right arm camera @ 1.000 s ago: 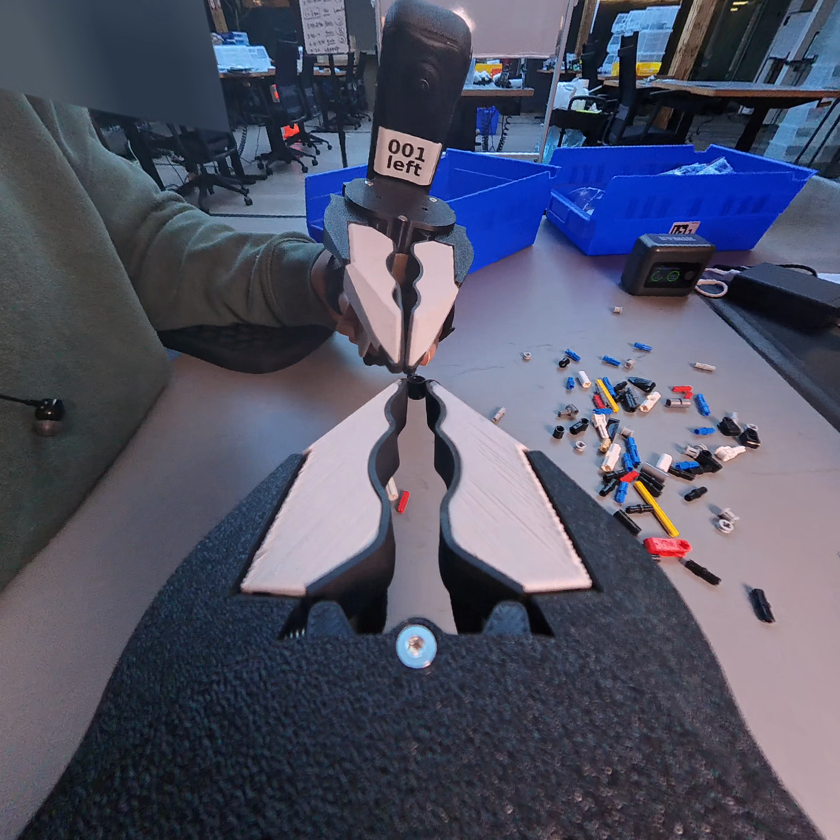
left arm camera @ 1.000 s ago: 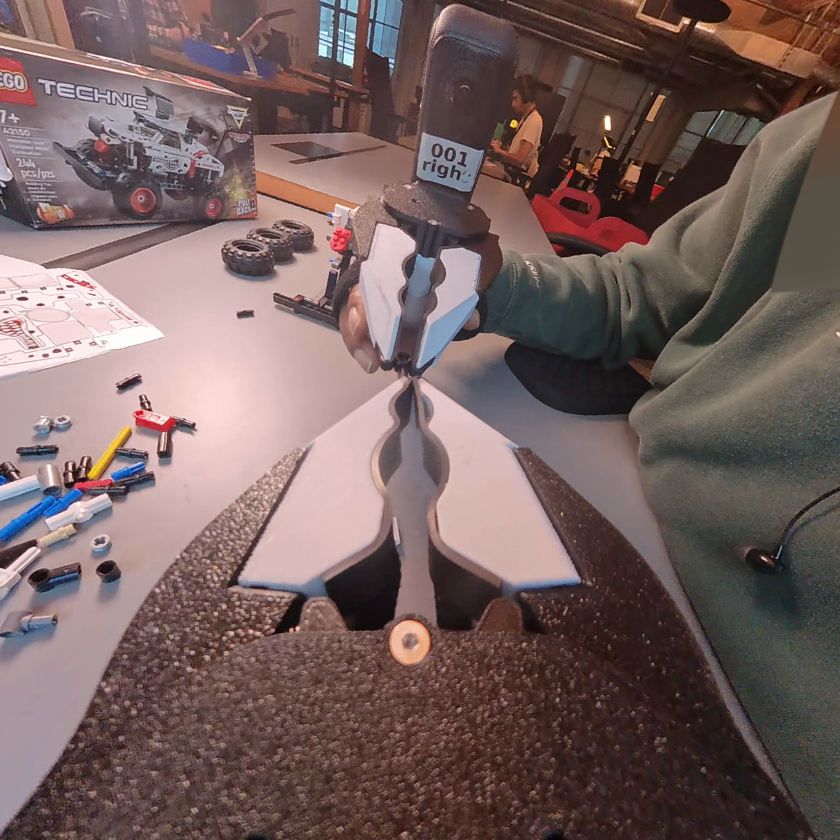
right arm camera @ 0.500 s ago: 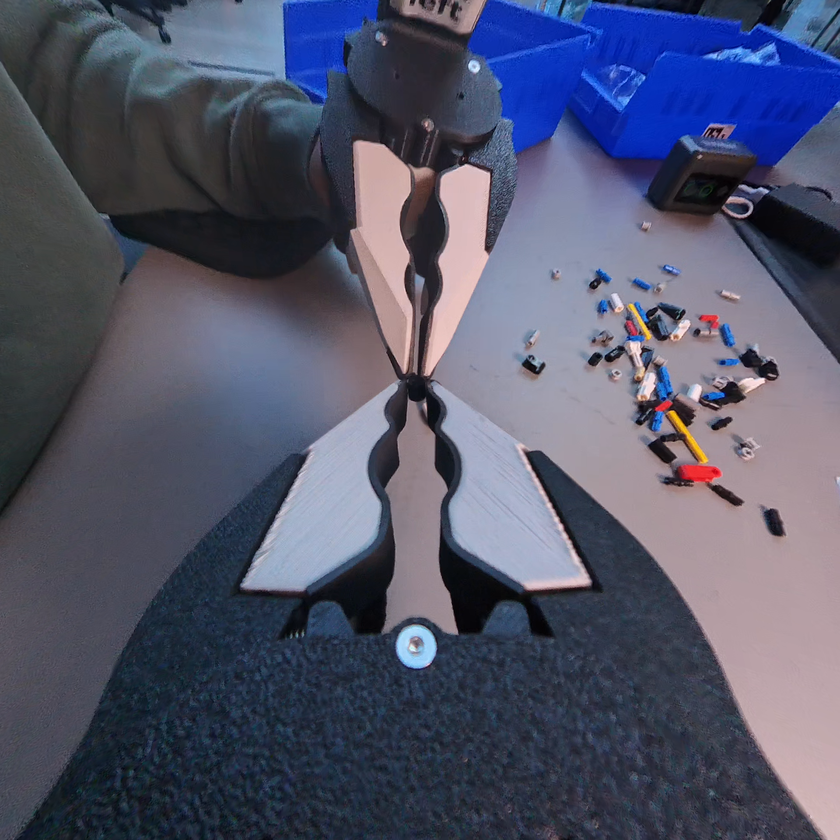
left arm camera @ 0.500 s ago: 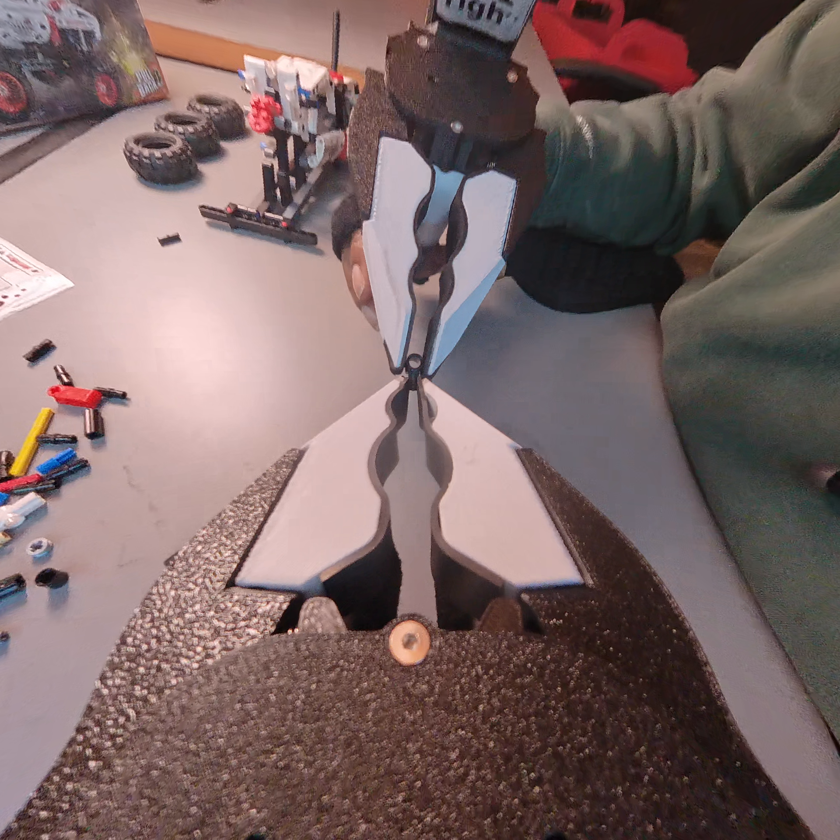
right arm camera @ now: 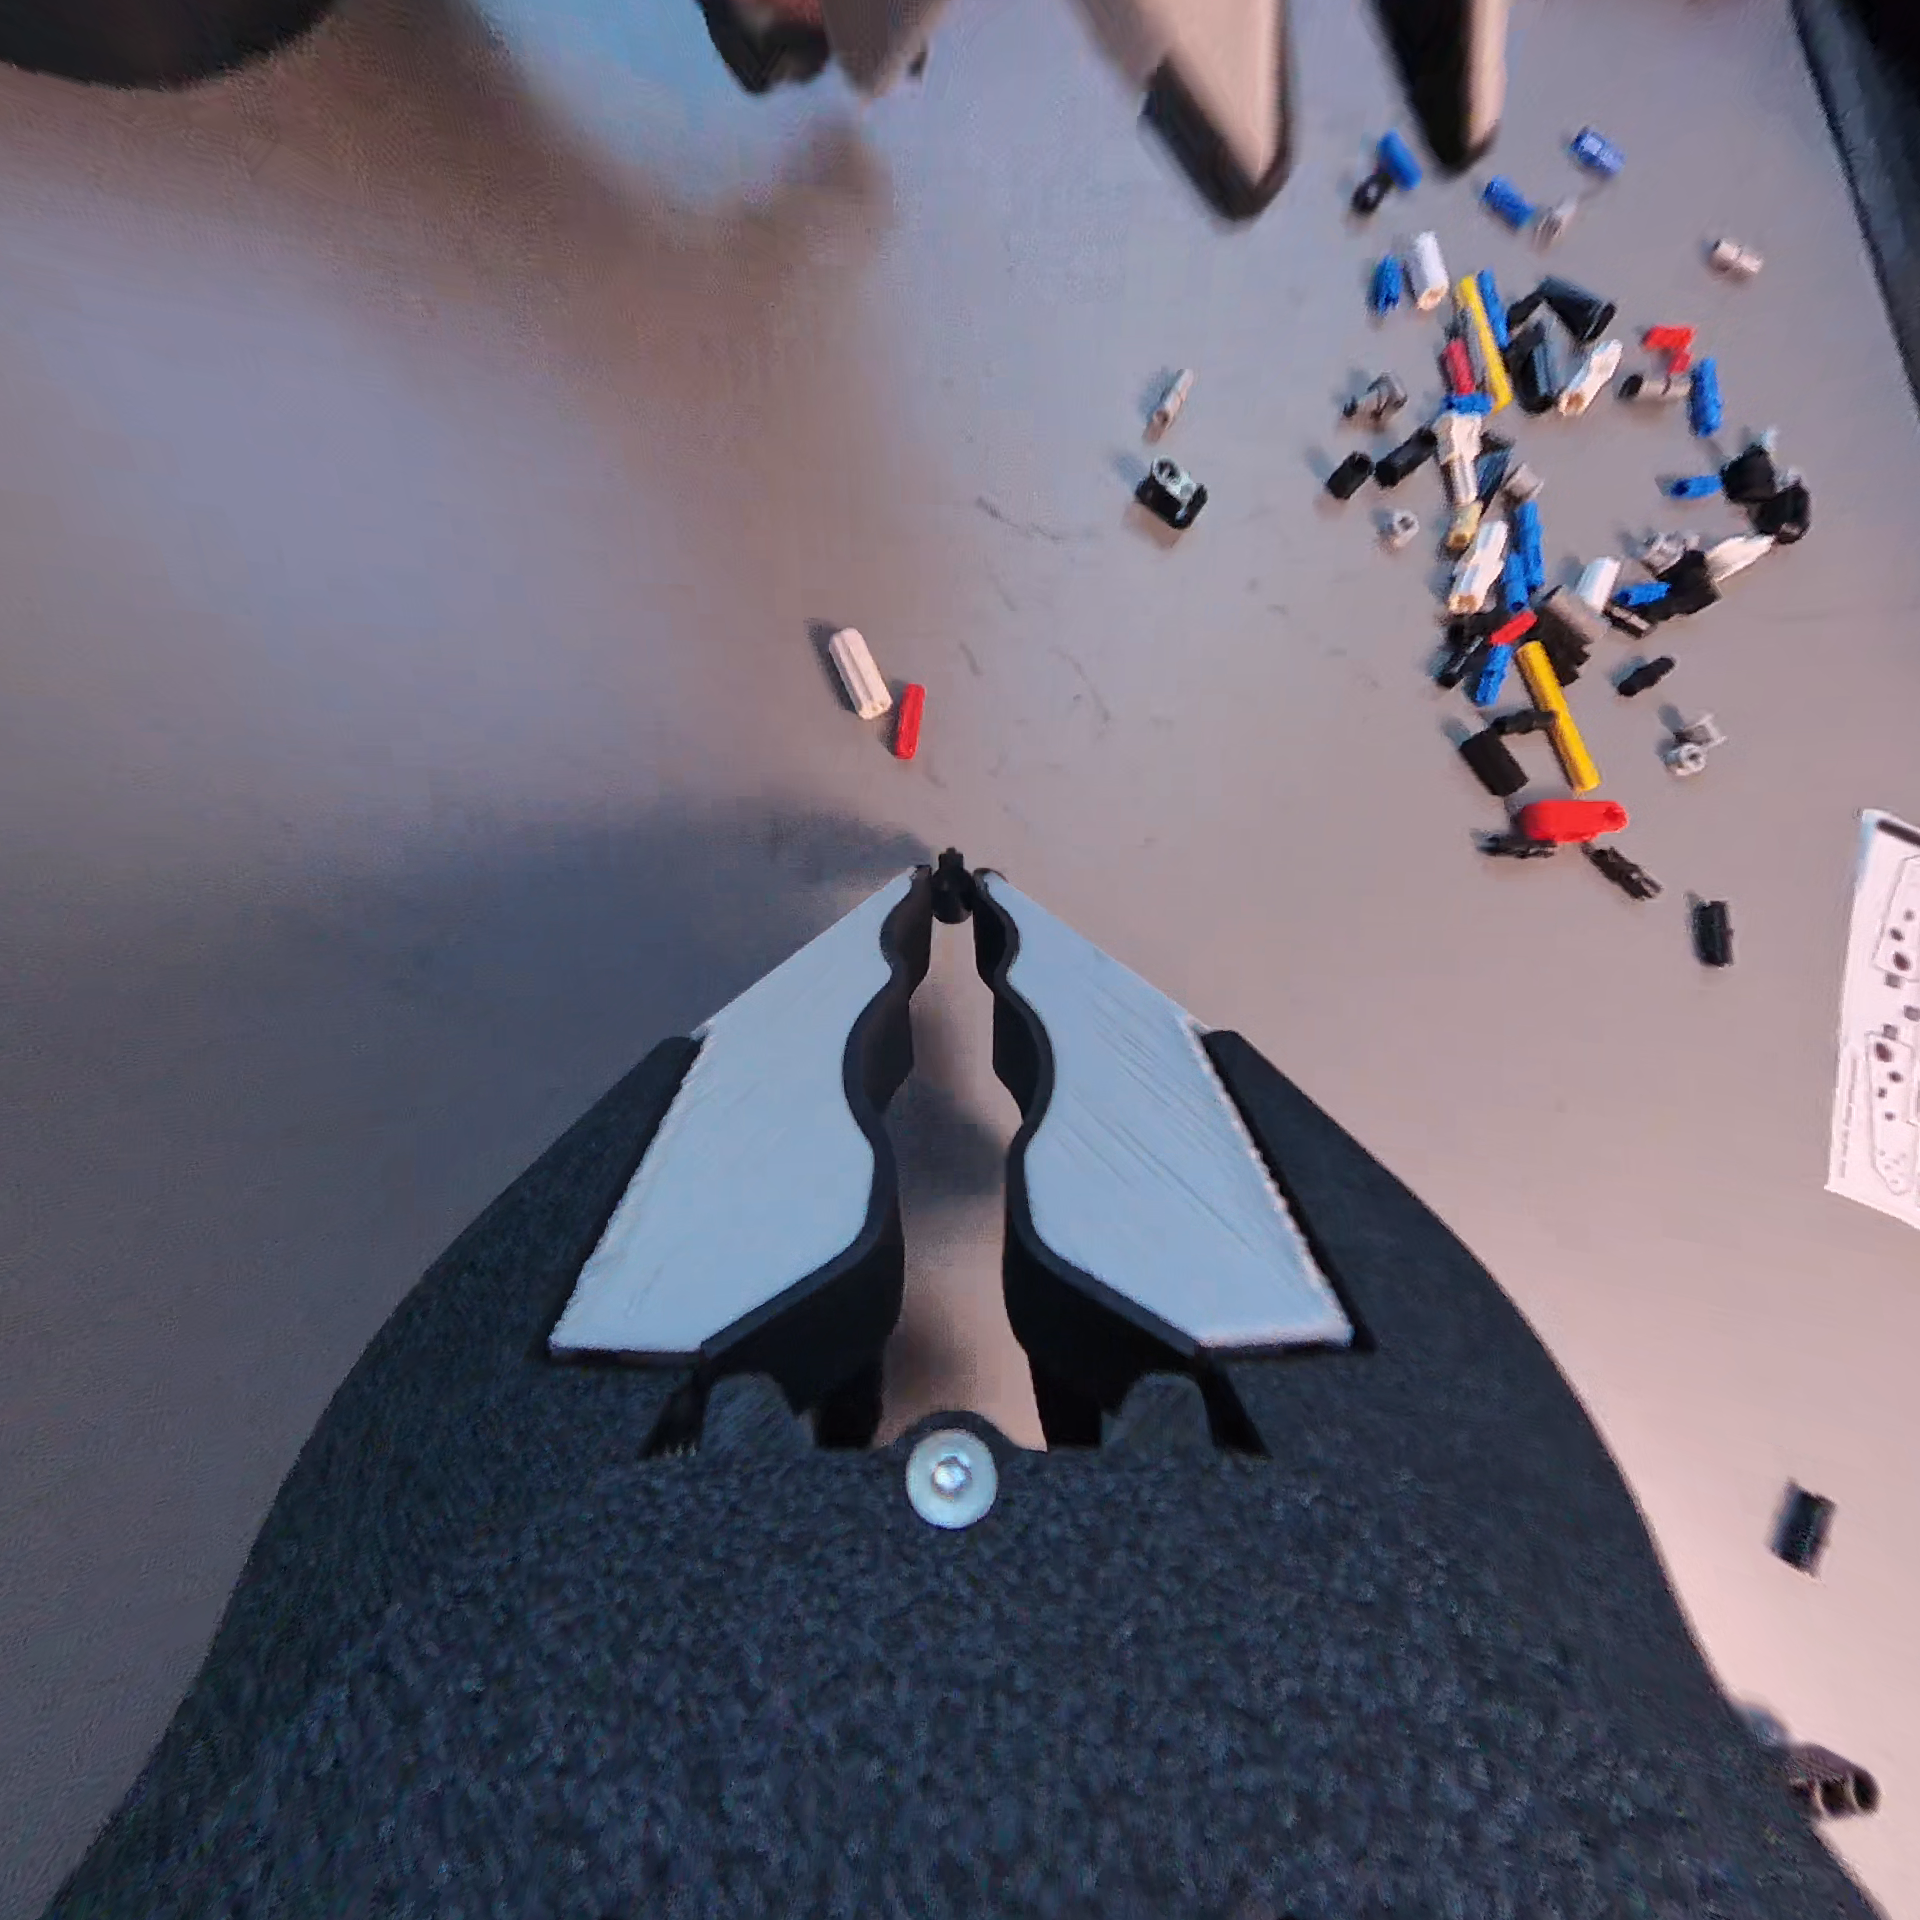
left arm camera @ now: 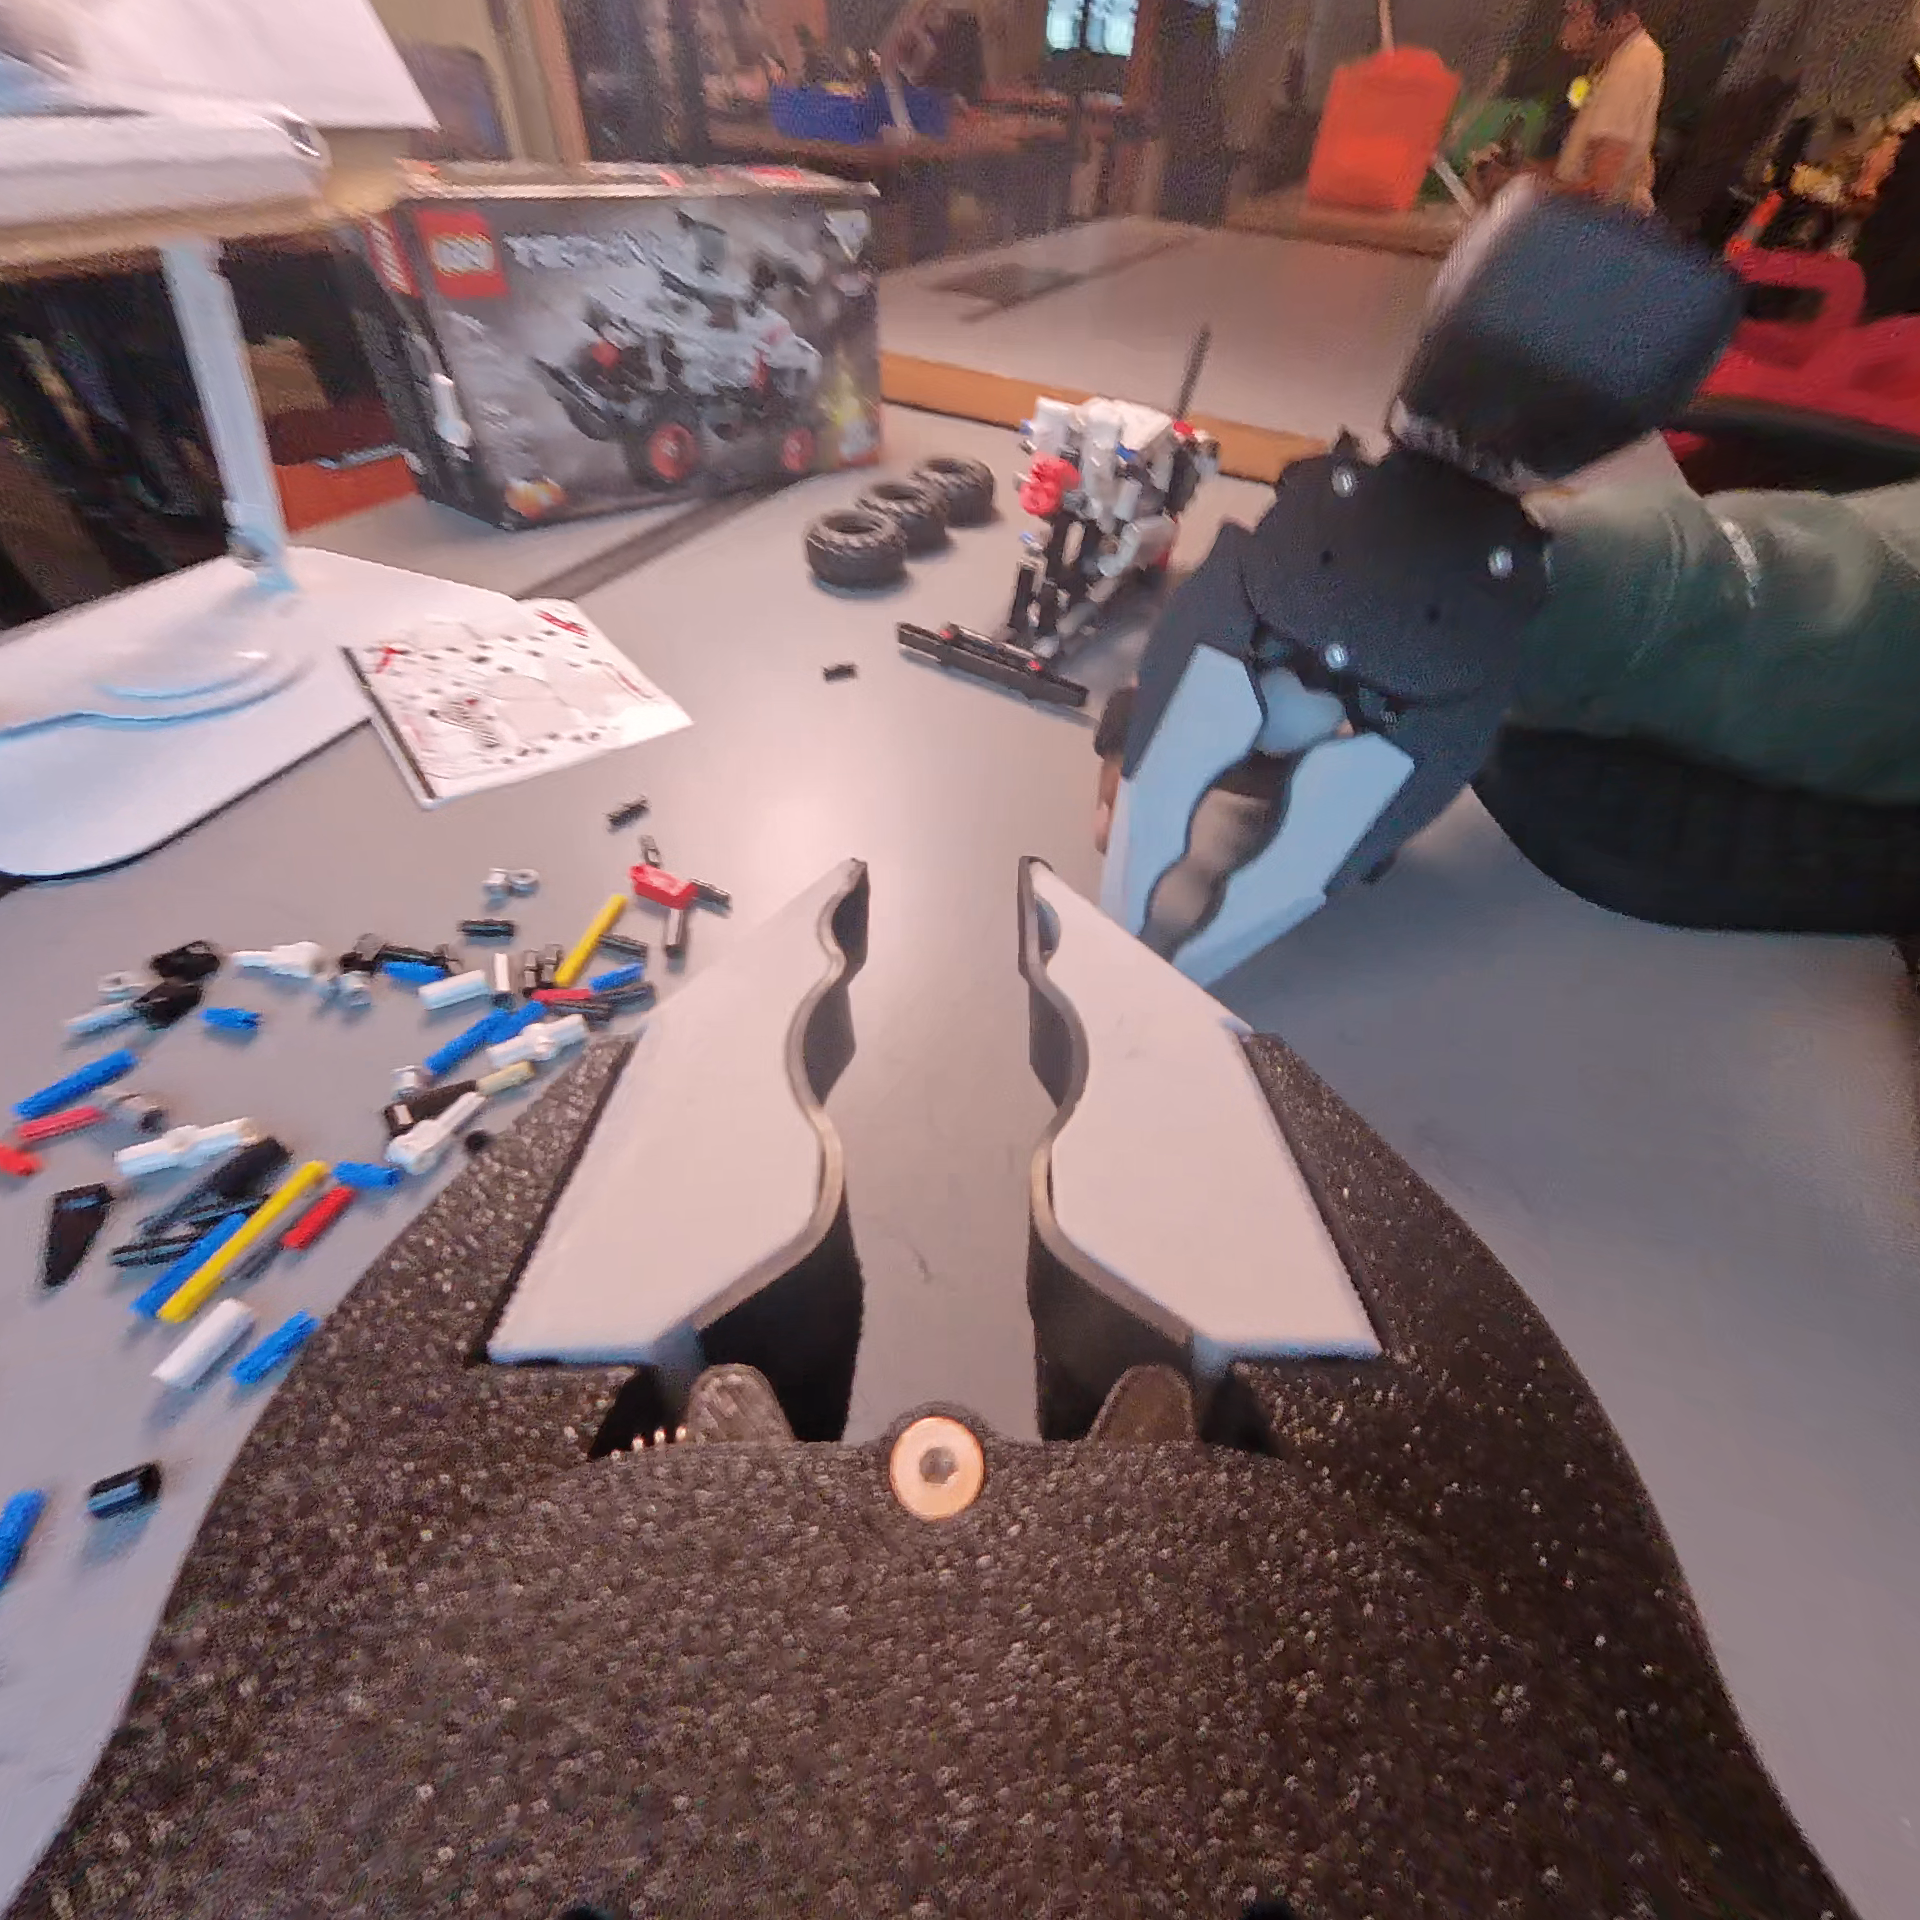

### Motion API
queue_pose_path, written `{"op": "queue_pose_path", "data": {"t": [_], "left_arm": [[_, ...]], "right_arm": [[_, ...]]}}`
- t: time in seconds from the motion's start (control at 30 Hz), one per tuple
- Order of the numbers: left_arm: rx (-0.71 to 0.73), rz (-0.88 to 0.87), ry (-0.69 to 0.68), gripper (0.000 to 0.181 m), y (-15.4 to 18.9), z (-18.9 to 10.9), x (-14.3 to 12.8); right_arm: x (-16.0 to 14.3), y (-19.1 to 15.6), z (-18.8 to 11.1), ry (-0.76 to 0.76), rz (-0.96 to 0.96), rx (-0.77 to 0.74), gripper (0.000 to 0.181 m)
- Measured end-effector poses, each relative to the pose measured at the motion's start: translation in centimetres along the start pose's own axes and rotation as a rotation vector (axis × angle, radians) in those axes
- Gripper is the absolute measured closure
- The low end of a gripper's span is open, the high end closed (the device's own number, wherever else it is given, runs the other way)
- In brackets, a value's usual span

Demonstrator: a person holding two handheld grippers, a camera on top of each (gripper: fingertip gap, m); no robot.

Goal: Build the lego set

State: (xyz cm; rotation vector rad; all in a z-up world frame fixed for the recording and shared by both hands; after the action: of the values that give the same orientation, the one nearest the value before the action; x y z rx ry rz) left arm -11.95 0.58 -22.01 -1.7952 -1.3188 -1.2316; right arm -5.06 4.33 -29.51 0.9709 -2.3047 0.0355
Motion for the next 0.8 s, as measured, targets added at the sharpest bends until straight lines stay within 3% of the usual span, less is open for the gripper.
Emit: {"op": "queue_pose_path", "data": {"t": [0.2, 0.33, 0.57, 0.63, 0.67, 0.7, 0.8], "left_arm": [[0.112, -0.034, 0.065, 0.145, -2.0, -1.4, 0.6], [0.132, -0.021, 0.039, 0.143, -2.1, -1.2, 0.3], [0.337, -0.116, -0.007, 0.147, -6.2, -3.6, -0.9], [0.418, -0.188, -0.028, 0.149, -8.3, -5.1, -1.8], [0.44, -0.237, -0.037, 0.15, -9.1, -5.8, -2.4], [0.447, -0.288, -0.046, 0.151, -9.8, -6.3, -2.9], [0.417, -0.397, -0.02, 0.157, -10.7, -6.8, -3.7]], "right_arm": [[-0.2, 0.0, 0.6, -0.045, 0.035, 0.04, 0.173], [-0.4, 0.5, 0.2, -0.008, 0.076, 0.03, 0.154], [2.3, 3.4, -6.8, 0.361, 0.212, -0.12, 0.143], [2.4, 3.9, -8.4, 0.43, 0.249, -0.178, 0.146], [2.1, 4.1, -8.7, 0.449, 0.266, -0.21, 0.156], [1.6, 4.2, -8.8, 0.456, 0.272, -0.241, 0.181], [0.6, 3.9, -8.0, 0.444, 0.274, -0.241, 0.181]]}}
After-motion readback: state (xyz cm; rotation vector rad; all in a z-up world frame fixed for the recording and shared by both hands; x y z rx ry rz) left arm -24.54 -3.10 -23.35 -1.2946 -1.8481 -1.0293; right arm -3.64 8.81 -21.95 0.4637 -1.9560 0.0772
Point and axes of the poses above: each gripper's, where its closed fingertips meet, z out along the fingers, x out of its top, y = z × x across the jaws, the point moved 2 cm from there along -z, back along the fingers, and after that the axes turned 9 degrees about -y, right-handed, at the moved point
